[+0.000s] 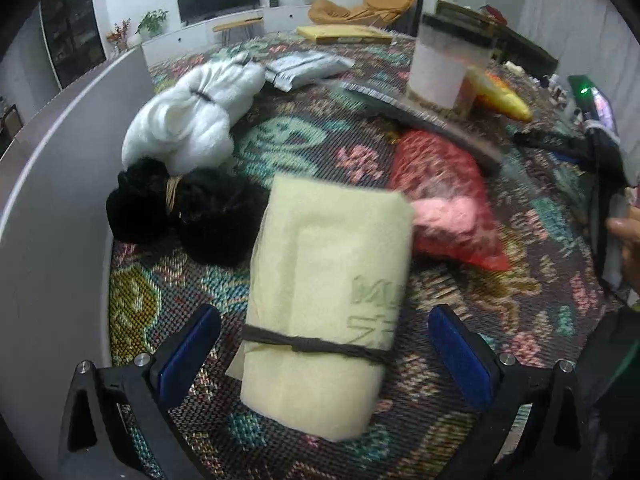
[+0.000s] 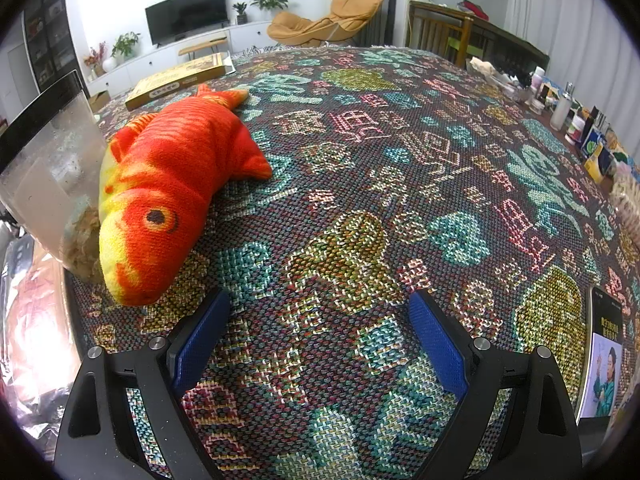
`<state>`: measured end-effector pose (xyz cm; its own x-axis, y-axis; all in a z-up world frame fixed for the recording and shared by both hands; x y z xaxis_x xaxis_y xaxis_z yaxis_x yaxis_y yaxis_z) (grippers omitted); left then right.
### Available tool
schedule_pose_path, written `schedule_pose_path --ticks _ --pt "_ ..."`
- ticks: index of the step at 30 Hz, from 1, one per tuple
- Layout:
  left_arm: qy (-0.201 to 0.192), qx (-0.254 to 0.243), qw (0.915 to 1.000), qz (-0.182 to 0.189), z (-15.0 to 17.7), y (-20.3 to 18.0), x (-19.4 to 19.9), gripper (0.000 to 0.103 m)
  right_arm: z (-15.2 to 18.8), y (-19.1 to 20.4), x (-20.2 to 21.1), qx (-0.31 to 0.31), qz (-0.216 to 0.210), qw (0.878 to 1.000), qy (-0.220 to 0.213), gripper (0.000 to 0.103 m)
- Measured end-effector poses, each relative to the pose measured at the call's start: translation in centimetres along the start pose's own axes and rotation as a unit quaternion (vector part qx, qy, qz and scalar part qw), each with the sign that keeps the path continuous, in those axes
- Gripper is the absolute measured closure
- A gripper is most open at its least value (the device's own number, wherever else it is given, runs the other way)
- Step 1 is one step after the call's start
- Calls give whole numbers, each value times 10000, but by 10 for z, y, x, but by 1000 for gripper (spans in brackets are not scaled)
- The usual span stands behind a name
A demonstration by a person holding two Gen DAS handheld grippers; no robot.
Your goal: Organize soft objects
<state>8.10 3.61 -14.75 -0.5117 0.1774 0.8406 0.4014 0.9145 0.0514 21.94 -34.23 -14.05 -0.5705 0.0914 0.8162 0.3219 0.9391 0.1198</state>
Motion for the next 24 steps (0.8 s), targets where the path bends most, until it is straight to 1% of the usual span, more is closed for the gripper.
schedule_pose_path --ticks 2,6,9,12,15,20,24 --pt "-11 -80 9999 63 -5 -4 2 0 0 0 0 0 0 10000 1 11" --pt "187 -188 9995 187 -8 -10 -5 0 0 0 0 1 1 10000 1 11" --pt "341 -216 9988 271 -3 -12 -8 0 0 0 0 37 -34 10000 33 11" --pt "453 -293 9981 305 4 -11 -5 0 2 -2 2 230 -181 9994 166 11" --pt "450 -263 9980 345 9 -7 -1 0 9 -6 9 430 -302 9982 285 11" --pt "436 -215 9982 341 14 -1 -2 0 16 -11 17 607 -378 9961 523 11" --pt "405 -277 9982 352 15 0 0 0 17 -11 22 684 -416 9951 581 11"
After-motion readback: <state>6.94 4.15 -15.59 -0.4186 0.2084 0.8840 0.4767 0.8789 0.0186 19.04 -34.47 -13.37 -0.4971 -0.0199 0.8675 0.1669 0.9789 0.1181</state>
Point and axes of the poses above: each gripper's, at about its wrist camera, not at the fingertips, and x roughly against the way its jaws point, y to its left, z to its underside, the point moved 5 cm from there along -x, roughly the way its jaws point, and after that the axes turned 11 degrees about -x, right-handed, at the moved point
